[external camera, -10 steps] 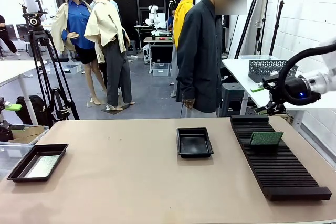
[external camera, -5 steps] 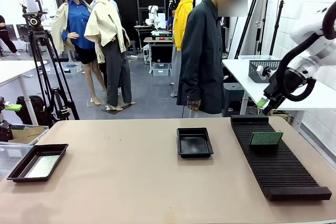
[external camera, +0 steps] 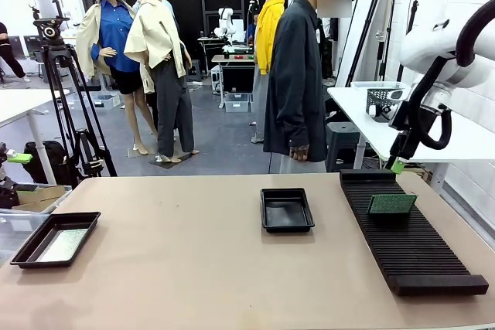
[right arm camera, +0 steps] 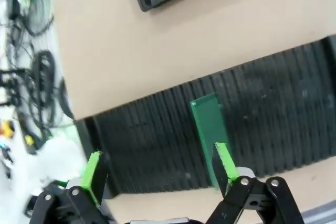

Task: Inspect and transfer BCBs to ESD trays.
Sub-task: Pick up the Blank PCB from the PCB Rack and place it in the right ESD tray.

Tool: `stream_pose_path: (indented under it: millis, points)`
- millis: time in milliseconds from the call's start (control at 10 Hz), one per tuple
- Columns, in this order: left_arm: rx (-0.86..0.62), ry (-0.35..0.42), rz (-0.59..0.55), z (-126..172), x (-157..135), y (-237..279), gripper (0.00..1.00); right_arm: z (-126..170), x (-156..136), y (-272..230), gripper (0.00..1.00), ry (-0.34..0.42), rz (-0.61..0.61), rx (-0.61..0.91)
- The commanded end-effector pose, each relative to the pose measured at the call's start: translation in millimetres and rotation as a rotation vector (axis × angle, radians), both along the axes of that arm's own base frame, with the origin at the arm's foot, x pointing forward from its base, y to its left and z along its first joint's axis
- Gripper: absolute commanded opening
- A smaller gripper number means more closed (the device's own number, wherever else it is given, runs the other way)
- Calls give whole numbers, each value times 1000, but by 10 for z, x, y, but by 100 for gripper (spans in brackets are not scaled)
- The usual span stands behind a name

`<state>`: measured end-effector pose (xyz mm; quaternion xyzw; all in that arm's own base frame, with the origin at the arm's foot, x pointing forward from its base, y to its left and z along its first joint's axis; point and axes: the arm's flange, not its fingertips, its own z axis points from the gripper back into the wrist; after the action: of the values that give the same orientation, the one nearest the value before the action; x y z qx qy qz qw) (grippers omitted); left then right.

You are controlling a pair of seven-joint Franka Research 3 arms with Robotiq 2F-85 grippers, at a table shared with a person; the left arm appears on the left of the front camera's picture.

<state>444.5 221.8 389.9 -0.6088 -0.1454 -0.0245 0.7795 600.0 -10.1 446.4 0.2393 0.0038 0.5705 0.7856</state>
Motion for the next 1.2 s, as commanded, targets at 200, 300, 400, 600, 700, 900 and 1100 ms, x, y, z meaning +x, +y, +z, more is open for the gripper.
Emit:
stream_pose_path:
  millis: [200, 300, 400, 600, 700, 900, 1100]
  points:
    - [17, 2, -5, 22, -20, 9, 100, -70, -2, 170, 100, -213, 207, -177]
    - [17, 2, -5, 22, -20, 9, 100, -69, 13, 216, 100, -238, 220, -215]
    - [17, 2, -5, 22, -20, 9, 100, -87, 10, 242, 100, -258, 248, -247]
    - [17, 2, -5, 22, -20, 9, 100, -108, 40, 331, 100, -268, 251, -249]
    - [17, 2, -5, 22, -20, 9, 100, -182, -15, 338, 100, -294, 241, -249]
    - [17, 2, -5, 22, -20, 9, 100, -325, -129, 318, 100, -305, 231, -256]
    - [17, 2, -5, 22, -20, 9, 100, -482, -234, 292, 100, -300, 196, -291]
